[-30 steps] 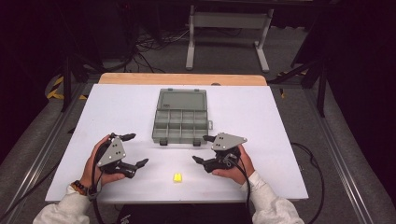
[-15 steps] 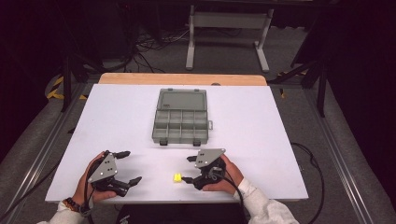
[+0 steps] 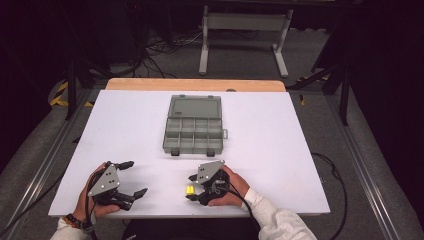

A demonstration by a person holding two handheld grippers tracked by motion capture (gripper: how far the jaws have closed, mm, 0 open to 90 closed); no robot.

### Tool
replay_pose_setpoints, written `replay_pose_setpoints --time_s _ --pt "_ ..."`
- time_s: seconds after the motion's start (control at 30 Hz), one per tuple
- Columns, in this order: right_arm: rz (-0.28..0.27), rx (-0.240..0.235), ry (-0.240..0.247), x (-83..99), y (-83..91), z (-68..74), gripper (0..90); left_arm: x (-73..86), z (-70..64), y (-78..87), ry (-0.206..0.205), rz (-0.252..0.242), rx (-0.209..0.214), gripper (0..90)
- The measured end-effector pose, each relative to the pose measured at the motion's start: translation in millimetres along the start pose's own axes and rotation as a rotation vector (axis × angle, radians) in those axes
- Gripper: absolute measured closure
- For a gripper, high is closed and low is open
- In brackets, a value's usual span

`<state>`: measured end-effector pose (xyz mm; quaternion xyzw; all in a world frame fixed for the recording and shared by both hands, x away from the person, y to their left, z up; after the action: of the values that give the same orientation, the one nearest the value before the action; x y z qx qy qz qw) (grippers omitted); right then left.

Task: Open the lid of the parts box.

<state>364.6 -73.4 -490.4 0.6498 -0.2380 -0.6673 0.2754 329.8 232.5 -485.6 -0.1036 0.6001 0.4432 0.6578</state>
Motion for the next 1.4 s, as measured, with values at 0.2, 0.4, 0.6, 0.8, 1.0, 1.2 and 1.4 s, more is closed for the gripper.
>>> replay_pose_setpoints --time_s 0.2,0.4,0.6,0.8,1.0,1.2,1.4 --pt "-0.005 -0.043 0.004 2.7 -0.2 -1.6 51.3 1.3 7.7 2.0 0.017 -0.010 -0.007 5.3" --pt "-0.010 -0.050 -0.007 3.2 0.6 -1.3 56.6 1.1 6.7 3.1 -0.001 -0.007 -0.005 5.2" --pt "-0.005 -0.055 0.006 3.4 2.1 -2.5 68.1 2.5 7.9 5.6 0.003 -0.009 -0.002 5.2" --pt "0.003 -0.056 0.022 1.6 1.9 -1.3 70.1 4.2 9.9 6.5 0.012 -0.008 -0.003 5.3" --pt "0.004 -0.054 0.017 3.1 4.3 0.1 69.4 4.3 10.5 6.7 0.016 -0.006 -0.009 5.4" --pt "0.005 -0.051 0.012 3.9 5.7 1.4 67.6 4.8 11.5 6.5 0.011 0.002 -0.015 5.5" --pt "0.005 -0.058 0.002 5.3 6.2 2.3 68.2 5.4 11.9 6.7 0.014 0.005 -0.017 5.5"
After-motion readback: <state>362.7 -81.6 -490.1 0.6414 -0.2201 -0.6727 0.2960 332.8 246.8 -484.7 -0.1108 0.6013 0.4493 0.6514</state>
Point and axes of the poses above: each handheld gripper's, and its own axes: y roughly backward along the jaws, x roughly out of its underside, z roughly to its left, the point moved 2 cm from there along -y, roughly forward along the jaws, and after that the axes turned 11 degrees about -x, right-handed, at the moved point
